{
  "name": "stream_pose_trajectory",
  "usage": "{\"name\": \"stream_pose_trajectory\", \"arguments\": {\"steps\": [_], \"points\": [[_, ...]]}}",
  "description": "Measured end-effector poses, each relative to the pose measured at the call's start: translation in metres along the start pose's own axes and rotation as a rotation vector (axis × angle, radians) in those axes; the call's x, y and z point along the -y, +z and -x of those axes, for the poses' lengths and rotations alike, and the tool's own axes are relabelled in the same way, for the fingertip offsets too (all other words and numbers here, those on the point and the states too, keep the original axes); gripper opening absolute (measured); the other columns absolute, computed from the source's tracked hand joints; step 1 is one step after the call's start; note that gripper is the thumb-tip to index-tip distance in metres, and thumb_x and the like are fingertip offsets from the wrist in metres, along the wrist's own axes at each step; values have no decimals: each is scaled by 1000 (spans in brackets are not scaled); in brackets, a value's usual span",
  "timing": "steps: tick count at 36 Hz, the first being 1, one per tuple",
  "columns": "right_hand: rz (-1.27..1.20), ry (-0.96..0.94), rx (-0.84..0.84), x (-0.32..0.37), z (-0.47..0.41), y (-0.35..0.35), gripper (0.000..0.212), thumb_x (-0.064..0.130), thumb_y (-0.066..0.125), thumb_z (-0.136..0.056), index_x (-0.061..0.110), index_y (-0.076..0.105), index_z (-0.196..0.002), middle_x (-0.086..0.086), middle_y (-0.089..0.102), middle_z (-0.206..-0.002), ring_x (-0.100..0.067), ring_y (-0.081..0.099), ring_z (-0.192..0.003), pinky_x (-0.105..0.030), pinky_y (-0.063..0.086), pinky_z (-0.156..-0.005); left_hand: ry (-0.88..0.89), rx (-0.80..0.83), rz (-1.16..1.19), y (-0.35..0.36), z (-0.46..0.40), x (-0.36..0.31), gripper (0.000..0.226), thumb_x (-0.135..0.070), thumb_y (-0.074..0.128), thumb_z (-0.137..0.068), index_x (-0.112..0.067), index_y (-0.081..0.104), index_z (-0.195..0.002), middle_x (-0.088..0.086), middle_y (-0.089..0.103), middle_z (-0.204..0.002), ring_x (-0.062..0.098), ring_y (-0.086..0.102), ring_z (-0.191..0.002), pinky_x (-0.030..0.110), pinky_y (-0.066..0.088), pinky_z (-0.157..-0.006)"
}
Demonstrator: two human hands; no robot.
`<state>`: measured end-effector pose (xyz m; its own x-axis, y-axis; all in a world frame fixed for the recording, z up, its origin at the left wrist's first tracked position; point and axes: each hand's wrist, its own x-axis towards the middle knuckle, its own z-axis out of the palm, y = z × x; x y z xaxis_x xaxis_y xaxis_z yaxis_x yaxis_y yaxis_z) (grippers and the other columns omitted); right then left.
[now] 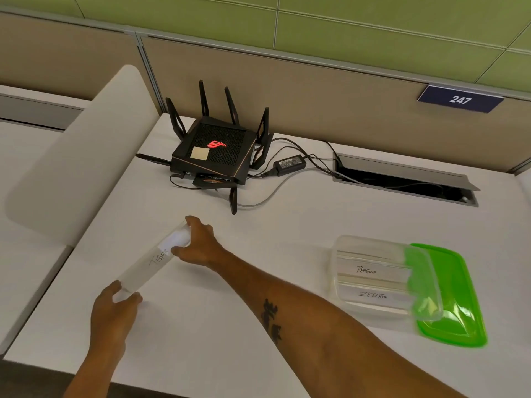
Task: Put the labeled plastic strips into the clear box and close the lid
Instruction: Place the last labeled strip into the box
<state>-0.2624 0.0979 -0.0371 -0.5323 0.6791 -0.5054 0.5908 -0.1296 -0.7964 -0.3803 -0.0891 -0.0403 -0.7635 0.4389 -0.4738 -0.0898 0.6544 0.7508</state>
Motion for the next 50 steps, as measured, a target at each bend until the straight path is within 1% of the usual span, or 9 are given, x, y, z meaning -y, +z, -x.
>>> {"name": "stream_pose_trajectory", "arguments": {"steps": [14, 18, 21, 30, 35, 39, 41, 46, 50], "points": [[-2, -91, -79, -31, 72, -34, 84, 32, 75, -86, 34, 27, -155, -6, 37, -149, -27, 52, -129, -38, 46, -111, 80, 12, -36, 7, 44, -15, 61, -9, 71, -94, -23, 45, -148, 7, 51, -148, 39, 56, -130, 60, 48, -108], [5, -122, -147, -47, 111, -52, 80, 33, 73, -89, 35, 27, -154, -2, 39, -149, -22, 52, -131, -30, 46, -108, 115, 47, -19, 18, 72, -18, 61, -8, 69, -96, -23, 45, -150, 2, 55, -133, 35, 64, -111, 55, 50, -105], [27, -147, -206, -59, 140, -67, 80, 33, 72, -90, 37, 25, -155, 1, 40, -149, -19, 53, -130, -27, 46, -106, 139, 67, -39, 26, 91, -18, 62, -12, 71, -95, -29, 45, -148, 6, 56, -142, 31, 69, -101, 52, 53, -98], [27, -212, -359, -88, 218, -119, 80, 34, 69, -92, 43, 21, -155, 10, 38, -147, -7, 48, -129, -18, 39, -105, 254, 126, -46, 59, 147, -36, 56, -11, 72, -94, -35, 50, -140, 8, 63, -132, 26, 70, -93, 44, 52, -86], [-7, -239, -461, -111, 251, -152, 79, 35, 69, -91, 45, 22, -154, 13, 41, -142, 1, 44, -127, -26, 46, -108, 324, 196, -7, 86, 182, -54, 57, -13, 72, -94, -39, 50, -140, 8, 63, -130, 18, 70, -93, 40, 50, -84], [-23, -237, -555, -130, 274, -178, 79, 35, 71, -90, 42, 25, -154, 16, 43, -141, 7, 40, -128, -27, 46, -109, 377, 249, 18, 111, 208, -67, 57, -11, 70, -94, -39, 51, -140, 2, 62, -130, 8, 68, -97, 26, 47, -73], [-24, -233, -600, -139, 286, -191, 79, 34, 73, -90, 40, 27, -154, 16, 45, -141, 8, 40, -127, -23, 47, -106, 404, 270, 12, 125, 221, -73, 57, -10, 69, -94, -37, 51, -141, -4, 61, -126, 3, 65, -98, 22, 46, -71], [-18, -196, -707, -170, 312, -227, 78, 29, 76, -89, 35, 32, -154, 17, 52, -138, 8, 43, -122, -6, 45, -90, 481, 341, -60, 164, 246, -82, 60, -13, 72, -92, -39, 50, -142, -5, 61, -113, 19, 66, -89, 27, 52, -73], [-14, -151, -773, -195, 328, -252, 78, 24, 78, -87, 29, 36, -152, 16, 57, -135, 0, 47, -119, -9, 48, -82, 554, 387, -124, 196, 261, -85, 64, -13, 72, -91, -39, 47, -144, -8, 51, -122, 13, 60, -101, 23, 50, -75]]}}
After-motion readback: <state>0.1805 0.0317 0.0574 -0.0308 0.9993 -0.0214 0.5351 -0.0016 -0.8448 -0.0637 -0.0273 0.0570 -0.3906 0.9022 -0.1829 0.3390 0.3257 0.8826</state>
